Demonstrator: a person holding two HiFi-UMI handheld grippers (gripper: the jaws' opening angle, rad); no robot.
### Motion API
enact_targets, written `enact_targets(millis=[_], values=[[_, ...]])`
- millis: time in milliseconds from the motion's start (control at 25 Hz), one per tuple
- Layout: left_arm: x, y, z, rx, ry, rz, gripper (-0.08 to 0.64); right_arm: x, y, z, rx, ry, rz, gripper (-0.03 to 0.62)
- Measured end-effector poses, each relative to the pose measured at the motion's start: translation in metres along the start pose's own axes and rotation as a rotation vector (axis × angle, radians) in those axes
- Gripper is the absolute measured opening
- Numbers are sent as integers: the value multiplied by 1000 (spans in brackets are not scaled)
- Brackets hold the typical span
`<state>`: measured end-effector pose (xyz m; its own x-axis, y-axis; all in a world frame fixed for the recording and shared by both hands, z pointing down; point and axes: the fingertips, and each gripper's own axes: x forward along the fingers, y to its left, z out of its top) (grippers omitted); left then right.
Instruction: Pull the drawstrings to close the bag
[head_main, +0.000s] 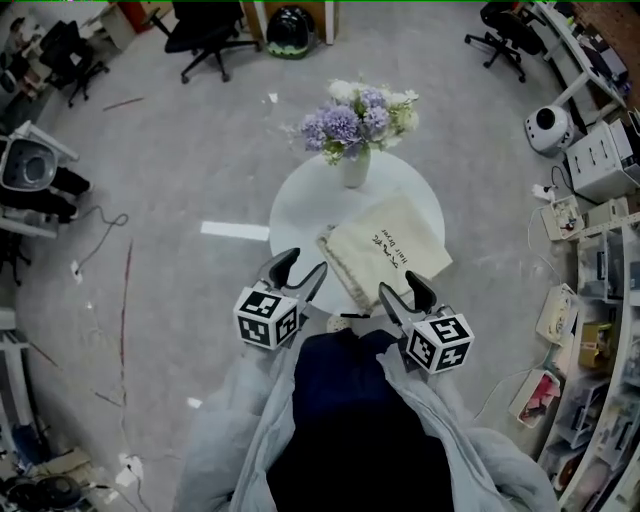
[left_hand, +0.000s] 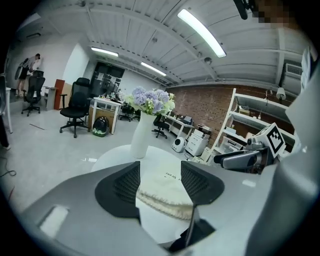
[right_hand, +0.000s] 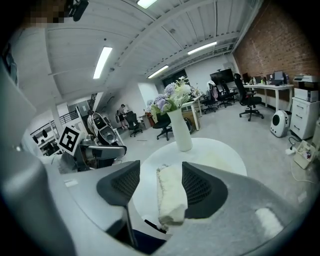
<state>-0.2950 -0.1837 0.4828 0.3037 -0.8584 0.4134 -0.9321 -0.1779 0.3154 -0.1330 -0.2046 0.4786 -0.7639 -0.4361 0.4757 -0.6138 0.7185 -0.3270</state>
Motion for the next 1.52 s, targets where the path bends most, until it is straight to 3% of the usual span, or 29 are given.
enact_targets(millis=[320,520,680,800,1000,1200,1520], values=[[14,9,-21,92,106,-38,256,-5,0,-35,-1,66,7,256],[15,14,-37,179,186,-62,256,-8,4,-85,-101,184,8,256],[15,19,-56,313,266,-83,256,0,11,-137,-171,295,18,233],[18,19,-71,439,343,-122,242,13,10,-160,-168,310,13,233],[24,22,-86,732,458,-200,247,28,-2,-177,-165,300,-30,219],[44,42,-96,1125,585,-274,281,34,-3,-189,-169,331,-23,215],[97,68,-90,1624,686,-446,290,36,4,-191,-145,343,-20,201]])
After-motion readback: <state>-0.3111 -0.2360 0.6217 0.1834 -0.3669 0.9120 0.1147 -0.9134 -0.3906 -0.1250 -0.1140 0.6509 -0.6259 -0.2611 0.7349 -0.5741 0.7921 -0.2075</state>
